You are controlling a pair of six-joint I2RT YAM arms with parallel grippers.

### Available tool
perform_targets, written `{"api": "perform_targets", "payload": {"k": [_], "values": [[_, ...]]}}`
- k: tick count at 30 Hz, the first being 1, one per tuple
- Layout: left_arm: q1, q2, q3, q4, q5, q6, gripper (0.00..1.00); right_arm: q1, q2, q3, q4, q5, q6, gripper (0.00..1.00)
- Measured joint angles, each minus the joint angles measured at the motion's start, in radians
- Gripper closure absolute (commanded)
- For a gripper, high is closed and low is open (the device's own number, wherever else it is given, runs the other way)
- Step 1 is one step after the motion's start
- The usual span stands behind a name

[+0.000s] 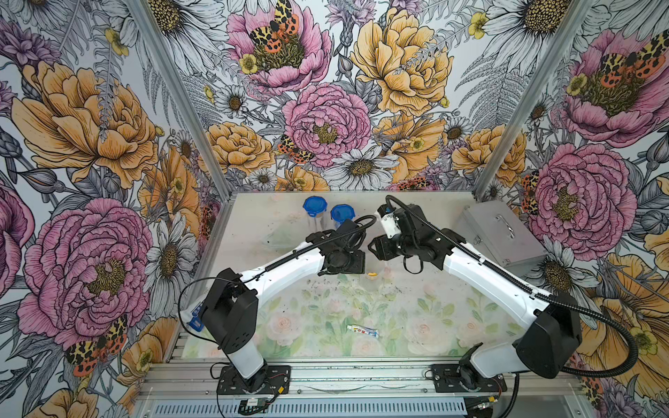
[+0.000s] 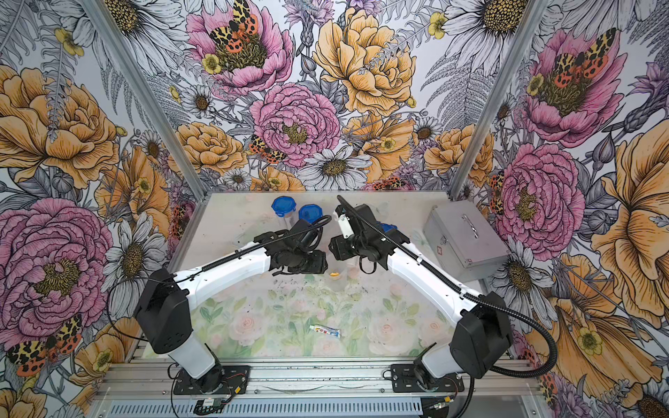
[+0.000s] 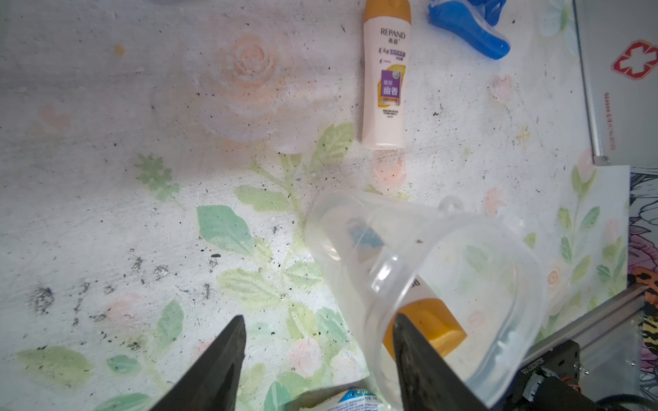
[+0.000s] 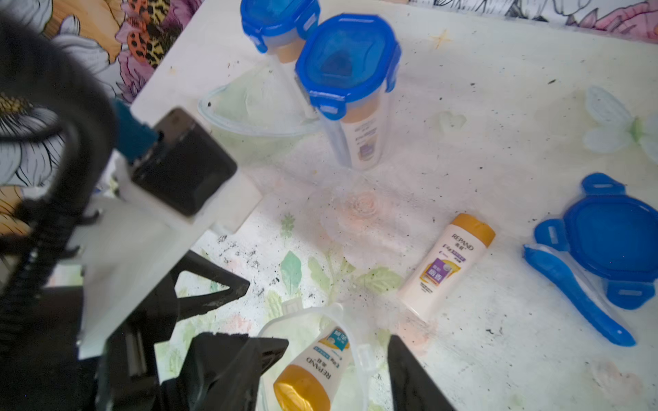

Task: Pack away toiletry kits
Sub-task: Pick up the toiletry item from the center of the board.

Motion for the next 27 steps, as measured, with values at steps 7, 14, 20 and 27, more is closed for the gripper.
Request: {"api": "perform_targets", "payload": {"k": [7, 14, 20, 27], "values": [[0.0, 0.008, 0.008, -0.002, 0.008, 0.016, 0.35, -0.223, 0.182, 0.065, -0.037, -0.014, 0.116, 0.4], [0.0, 0.016, 0.022, -0.004, 0.012, 0.024, 0.35, -0.225, 0.504, 0.171, -0.066, -0.041, 0.13, 0.38], [0.0, 0.017, 0.032, -0.005, 0.012, 0.026, 0.34, -0.197, 0.61, 0.257, -0.075, -0.053, 0.126, 0.34], [0.001, 0.017, 0.034, -0.005, 0.012, 0.026, 0.34, -0.18, 0.624, 0.262, -0.08, -0.032, 0.11, 0.39]]}}
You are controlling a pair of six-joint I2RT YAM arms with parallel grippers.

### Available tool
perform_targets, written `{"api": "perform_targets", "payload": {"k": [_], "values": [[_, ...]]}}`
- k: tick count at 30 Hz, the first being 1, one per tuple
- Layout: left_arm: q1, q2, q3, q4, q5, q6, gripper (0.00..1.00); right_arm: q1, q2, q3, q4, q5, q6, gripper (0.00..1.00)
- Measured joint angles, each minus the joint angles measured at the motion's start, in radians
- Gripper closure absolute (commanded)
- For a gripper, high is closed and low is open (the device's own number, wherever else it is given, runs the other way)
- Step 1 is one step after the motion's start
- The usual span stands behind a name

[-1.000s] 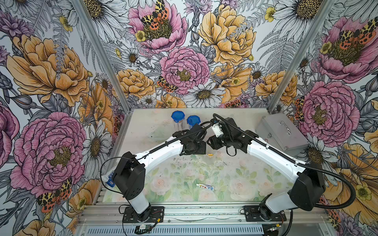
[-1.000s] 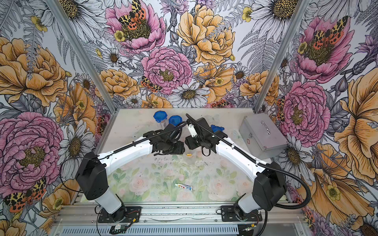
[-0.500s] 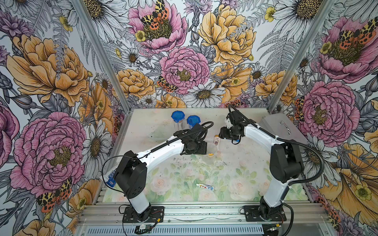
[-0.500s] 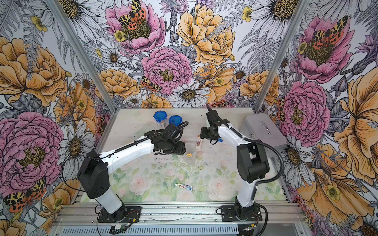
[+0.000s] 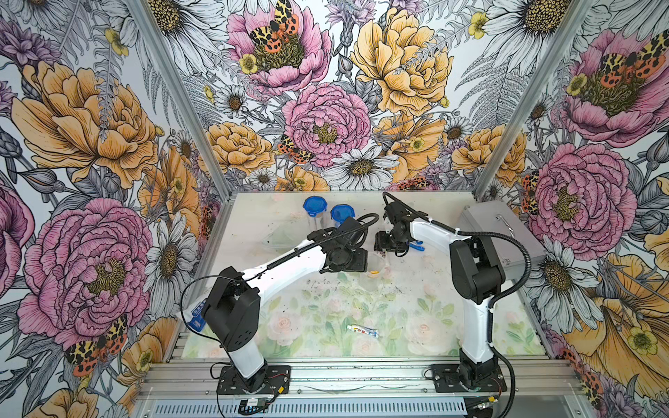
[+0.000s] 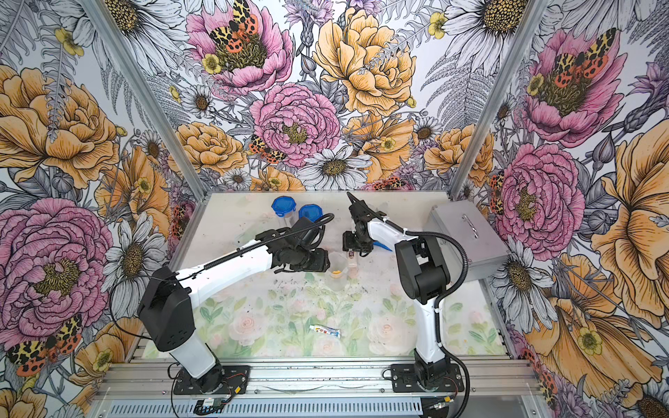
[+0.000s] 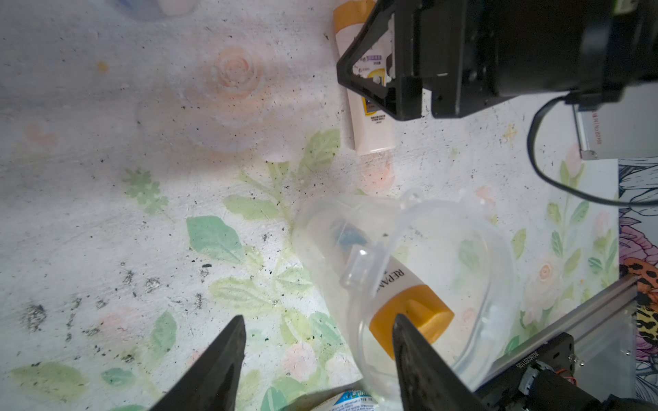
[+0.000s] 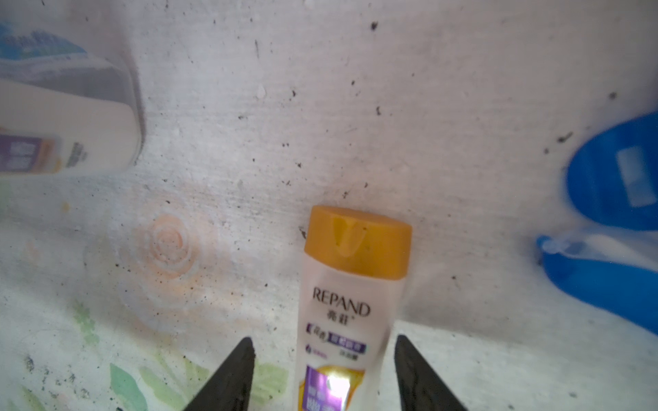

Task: Pack away toiletry kits
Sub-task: Pick up the toiletry item from the center of the board.

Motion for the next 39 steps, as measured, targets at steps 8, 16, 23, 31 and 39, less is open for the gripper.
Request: {"api": "perform_targets", "payload": {"k": [8, 16, 23, 31, 39], "values": [[0.008, 0.0, 0.0, 0.0, 0.0, 0.0, 0.34, 0.004, 0.0, -0.041, -0.018, 0.049, -0.037, 0.44], [0.036, -0.022, 0.0, -0.003, 0.0, -0.001, 0.34, 0.019, 0.0, -0.045, -0.022, 0.067, -0.06, 0.67], [0.089, -0.145, -0.019, -0.002, 0.002, -0.015, 0.35, 0.021, -0.008, -0.057, -0.008, 0.068, -0.072, 0.77], [0.166, -0.226, -0.029, -0.002, 0.033, -0.024, 0.34, 0.022, -0.1, -0.172, 0.058, 0.063, -0.092, 0.8], [0.176, -0.191, 0.034, -0.008, 0.076, -0.031, 0.41, 0.023, -0.394, -0.388, 0.253, 0.002, -0.115, 0.82]]}}
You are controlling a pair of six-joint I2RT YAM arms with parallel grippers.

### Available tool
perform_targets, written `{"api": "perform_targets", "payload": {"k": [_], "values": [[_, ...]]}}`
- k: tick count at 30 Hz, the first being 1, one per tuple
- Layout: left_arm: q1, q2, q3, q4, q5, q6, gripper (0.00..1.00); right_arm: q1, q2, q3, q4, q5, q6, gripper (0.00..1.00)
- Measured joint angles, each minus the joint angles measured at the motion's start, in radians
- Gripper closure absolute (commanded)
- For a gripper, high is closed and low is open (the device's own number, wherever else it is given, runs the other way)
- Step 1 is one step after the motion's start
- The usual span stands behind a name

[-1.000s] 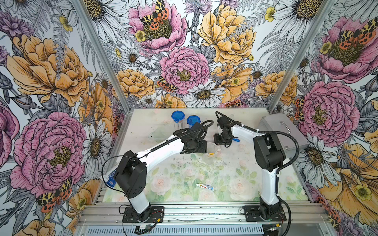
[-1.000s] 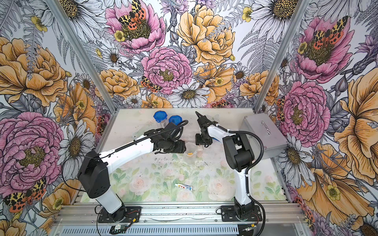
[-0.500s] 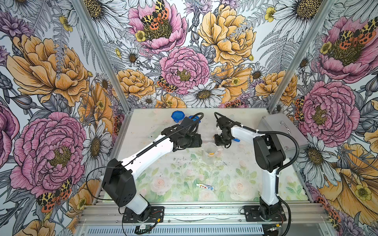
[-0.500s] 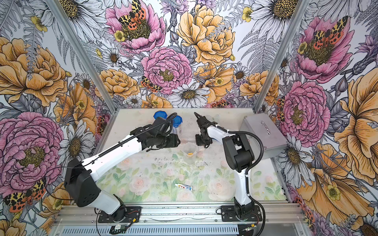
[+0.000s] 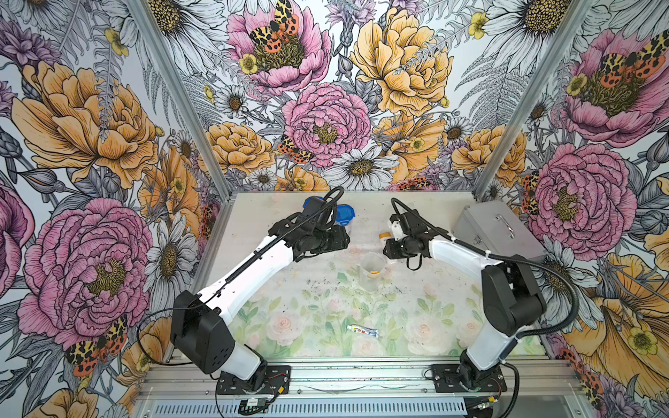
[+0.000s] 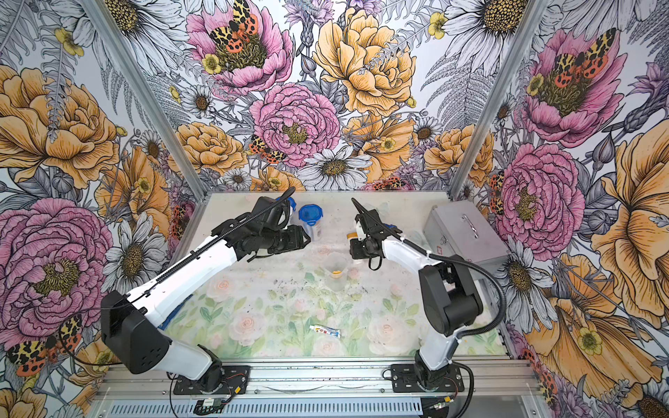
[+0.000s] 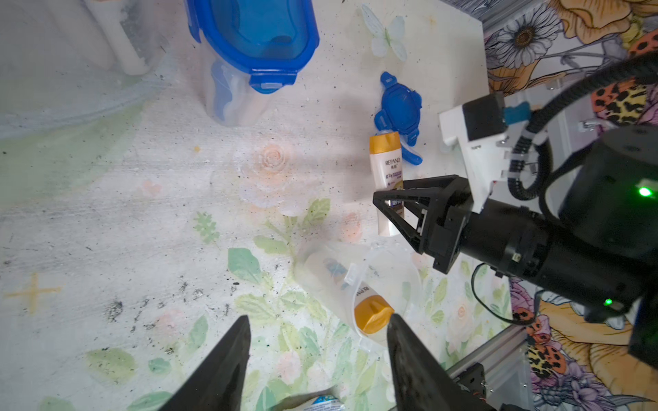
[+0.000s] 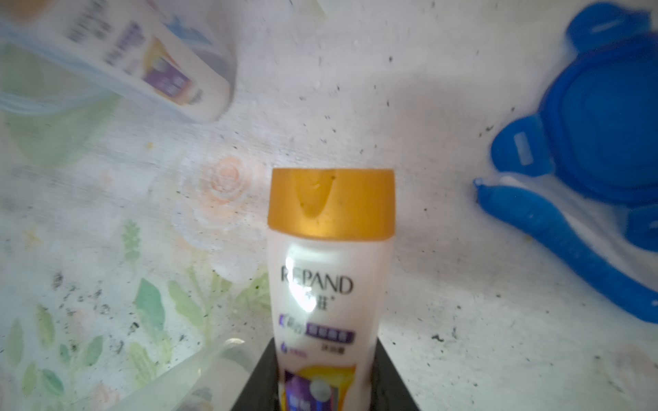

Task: Pack away toiletry kits
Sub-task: Pick up the toiletry item from the center of the board.

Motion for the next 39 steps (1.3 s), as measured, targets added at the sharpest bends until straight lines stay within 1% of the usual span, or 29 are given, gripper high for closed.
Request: {"api": "perform_targets", "payload": {"k": [2, 5, 9, 12, 15, 18, 23, 27, 34, 37, 39], "values": [[-0.003, 0.015, 0.034, -0.002, 0.017, 0.002, 0.4, 0.004, -0.064, -0.032, 0.034, -0.013, -0.011, 0.82], [-0.012, 0.061, 0.104, 0.002, 0.047, 0.011, 0.36, 0.015, -0.175, -0.094, 0.067, -0.031, -0.029, 0.82], [-0.031, 0.141, 0.185, 0.036, 0.113, 0.019, 0.26, 0.042, -0.343, -0.174, 0.073, -0.07, -0.052, 0.82], [-0.048, 0.203, 0.238, 0.046, 0.164, 0.019, 0.24, 0.068, -0.435, -0.198, 0.079, -0.108, -0.057, 0.82], [-0.068, 0.256, 0.281, 0.06, 0.215, 0.023, 0.24, 0.094, -0.48, -0.204, 0.085, -0.149, -0.056, 0.82], [-0.091, 0.289, 0.314, 0.071, 0.256, 0.03, 0.25, 0.12, -0.483, -0.204, 0.086, -0.174, -0.056, 0.82], [-0.114, 0.296, 0.317, 0.079, 0.288, 0.03, 0.31, 0.139, -0.483, -0.204, 0.081, -0.186, -0.056, 0.82], [-0.114, 0.296, 0.311, 0.086, 0.307, 0.031, 0.43, 0.139, -0.483, -0.204, 0.085, -0.187, -0.056, 0.82], [-0.114, 0.282, 0.23, 0.104, 0.319, 0.035, 0.46, 0.139, -0.483, -0.204, 0.087, -0.202, -0.056, 0.82], [-0.114, 0.263, 0.201, 0.106, 0.332, 0.026, 0.57, 0.139, -0.483, -0.204, 0.091, -0.207, -0.053, 0.81], [-0.114, 0.247, 0.19, 0.115, 0.341, 0.024, 0.66, 0.139, -0.482, -0.204, 0.093, -0.212, -0.053, 0.8]]}}
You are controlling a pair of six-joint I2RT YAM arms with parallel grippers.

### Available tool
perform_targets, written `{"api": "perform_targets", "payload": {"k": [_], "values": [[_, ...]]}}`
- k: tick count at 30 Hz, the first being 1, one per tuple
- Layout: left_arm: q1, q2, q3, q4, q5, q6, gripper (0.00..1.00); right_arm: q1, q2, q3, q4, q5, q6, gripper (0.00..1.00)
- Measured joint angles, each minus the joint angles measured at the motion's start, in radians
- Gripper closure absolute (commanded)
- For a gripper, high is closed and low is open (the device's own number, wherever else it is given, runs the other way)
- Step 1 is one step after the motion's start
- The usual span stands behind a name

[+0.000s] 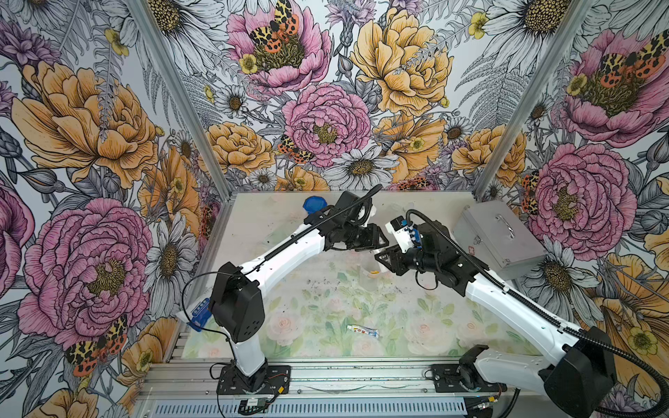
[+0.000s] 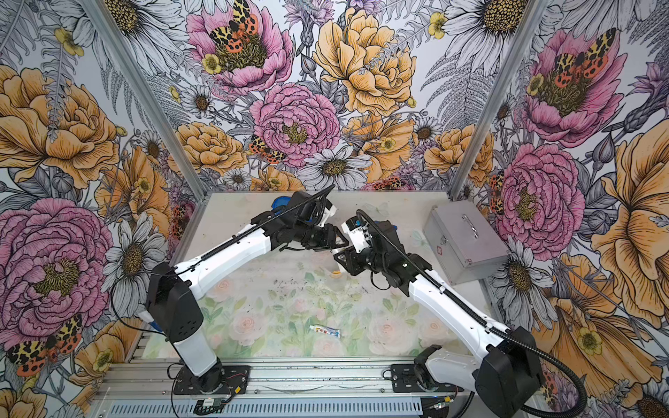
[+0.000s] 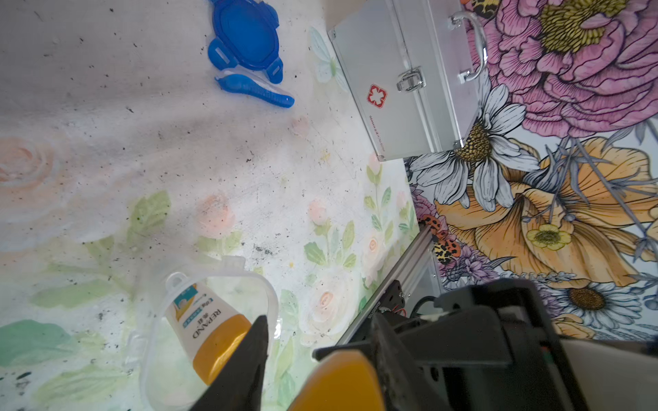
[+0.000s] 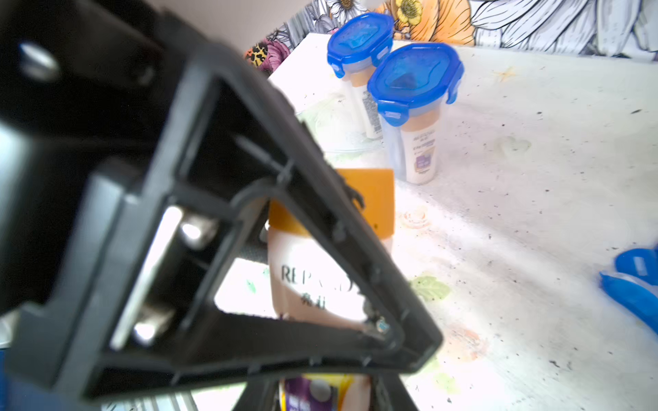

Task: Pack away toiletry kits
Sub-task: Pick up the toiletry item from the center of the board, then place the toiletry item into the container.

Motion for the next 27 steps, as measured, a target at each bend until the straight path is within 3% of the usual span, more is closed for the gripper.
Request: {"api": "perform_targets", "payload": {"k": [4, 6, 11, 15, 22, 27], "values": [[0.002, -0.018, -0.006, 0.013, 0.019, 0.005, 0.81, 0.0, 0.001, 0.0, 0.012, -0.021, 0.0, 0.75], [0.006, -0.025, -0.018, 0.027, 0.03, 0.02, 0.87, 0.0, 0.003, 0.0, 0.019, -0.033, 0.0, 0.67], [0.015, -0.05, -0.053, 0.032, 0.006, 0.031, 0.9, 0.0, 0.016, 0.0, 0.022, -0.017, 0.022, 0.37], [0.013, -0.064, -0.057, 0.029, -0.074, 0.088, 0.91, -0.037, 0.017, 0.0, 0.023, -0.007, 0.055, 0.26], [-0.056, -0.064, -0.057, 0.025, -0.26, 0.211, 0.97, -0.192, 0.005, -0.004, 0.022, -0.009, 0.121, 0.24], [-0.095, -0.051, -0.057, 0.025, -0.344, 0.267, 0.97, -0.211, 0.01, -0.004, 0.011, 0.006, 0.168, 0.23]]}}
